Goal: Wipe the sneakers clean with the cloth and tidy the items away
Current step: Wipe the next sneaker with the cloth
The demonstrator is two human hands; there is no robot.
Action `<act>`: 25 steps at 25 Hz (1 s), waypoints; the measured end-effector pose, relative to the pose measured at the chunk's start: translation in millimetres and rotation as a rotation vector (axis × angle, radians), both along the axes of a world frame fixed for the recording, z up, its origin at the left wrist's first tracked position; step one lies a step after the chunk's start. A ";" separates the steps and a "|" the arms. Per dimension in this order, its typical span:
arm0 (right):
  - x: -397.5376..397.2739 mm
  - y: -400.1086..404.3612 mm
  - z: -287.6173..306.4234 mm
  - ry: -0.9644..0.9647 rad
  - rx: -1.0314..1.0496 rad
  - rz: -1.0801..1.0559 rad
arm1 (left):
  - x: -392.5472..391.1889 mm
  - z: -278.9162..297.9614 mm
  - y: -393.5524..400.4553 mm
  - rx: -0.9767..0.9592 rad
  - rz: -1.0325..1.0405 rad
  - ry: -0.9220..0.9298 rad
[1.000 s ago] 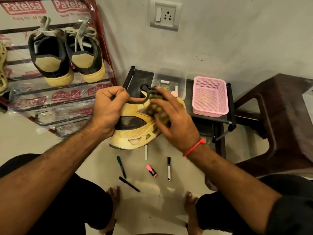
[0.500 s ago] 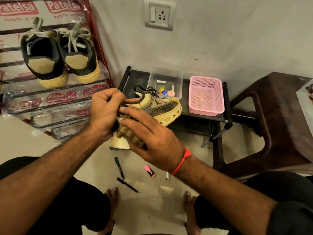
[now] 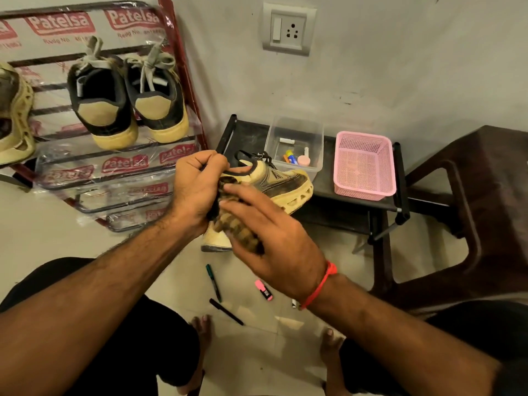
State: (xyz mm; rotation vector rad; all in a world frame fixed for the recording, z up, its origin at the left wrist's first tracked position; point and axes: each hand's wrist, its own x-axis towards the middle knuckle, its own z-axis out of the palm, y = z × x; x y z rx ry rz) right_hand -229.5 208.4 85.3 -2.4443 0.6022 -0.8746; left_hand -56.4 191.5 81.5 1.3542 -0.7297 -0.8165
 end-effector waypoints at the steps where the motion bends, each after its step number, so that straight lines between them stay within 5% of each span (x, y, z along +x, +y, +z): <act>1: -2.1 -1.4 -0.7 0.047 -0.093 0.072 | 0.1 1.3 0.5 0.004 -0.007 0.005; 3: -11.9 -28.6 -11.3 0.094 -0.160 0.048 | -1.6 4.5 2.5 0.013 0.011 0.002; 7: -27.0 -75.6 -19.5 0.034 0.141 -0.329 | -6.4 8.5 1.8 0.022 0.054 0.002; 13: -2.8 -10.4 -11.8 0.089 -0.214 0.092 | -10.5 6.6 3.3 0.113 -0.002 0.065; 18: -16.8 -47.6 -5.3 0.104 0.010 -0.098 | -11.0 12.8 3.4 0.142 -0.066 0.103; 22: -7.2 -14.4 0.4 0.064 -0.133 0.212 | -12.3 11.3 4.7 0.203 -0.091 -0.030; 25: -12.2 -40.9 -0.7 0.099 -0.103 0.044 | -13.8 9.0 7.5 0.214 -0.095 0.000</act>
